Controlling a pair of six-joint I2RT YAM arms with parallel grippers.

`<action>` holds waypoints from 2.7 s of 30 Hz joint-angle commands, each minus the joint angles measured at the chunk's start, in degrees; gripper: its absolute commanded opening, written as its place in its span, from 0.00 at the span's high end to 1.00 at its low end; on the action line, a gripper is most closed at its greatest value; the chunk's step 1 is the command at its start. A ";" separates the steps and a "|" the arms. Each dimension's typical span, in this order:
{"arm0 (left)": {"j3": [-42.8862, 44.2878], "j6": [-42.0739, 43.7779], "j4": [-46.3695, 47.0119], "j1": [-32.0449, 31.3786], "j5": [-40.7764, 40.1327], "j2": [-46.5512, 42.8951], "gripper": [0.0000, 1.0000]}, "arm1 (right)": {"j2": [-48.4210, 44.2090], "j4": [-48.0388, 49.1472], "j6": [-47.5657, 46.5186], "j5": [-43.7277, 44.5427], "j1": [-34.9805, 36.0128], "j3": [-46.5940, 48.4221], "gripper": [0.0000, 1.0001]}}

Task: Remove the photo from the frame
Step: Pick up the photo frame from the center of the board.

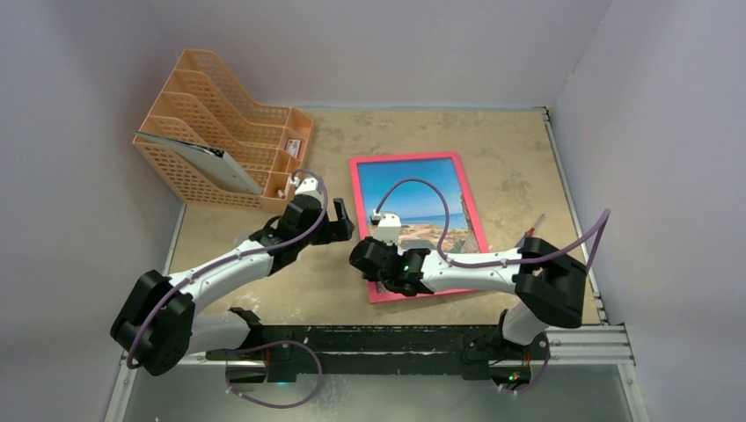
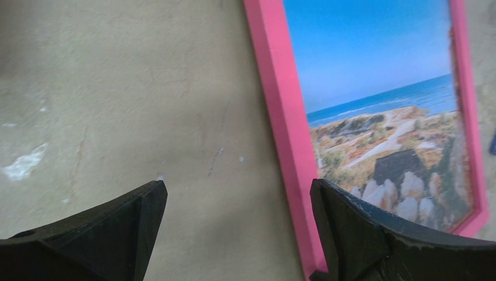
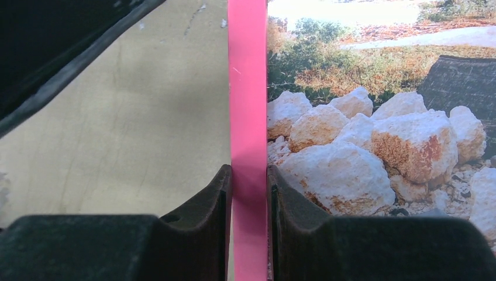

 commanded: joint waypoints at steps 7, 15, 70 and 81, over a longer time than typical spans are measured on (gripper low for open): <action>-2.17 -3.95 24.32 5.08 16.60 7.33 0.08 | -7.76 8.25 0.48 -3.47 0.42 -3.15 0.93; -2.37 -4.30 30.40 6.44 21.59 11.64 0.13 | -11.46 12.25 0.71 -5.67 0.41 -5.56 0.93; -4.48 -8.13 39.40 10.48 25.36 11.33 1.00 | -15.02 10.91 -5.65 -6.61 0.42 -1.82 0.41; 1.04 -1.99 28.45 10.55 22.04 9.43 1.00 | -23.61 8.69 -20.50 0.17 0.42 -4.34 0.22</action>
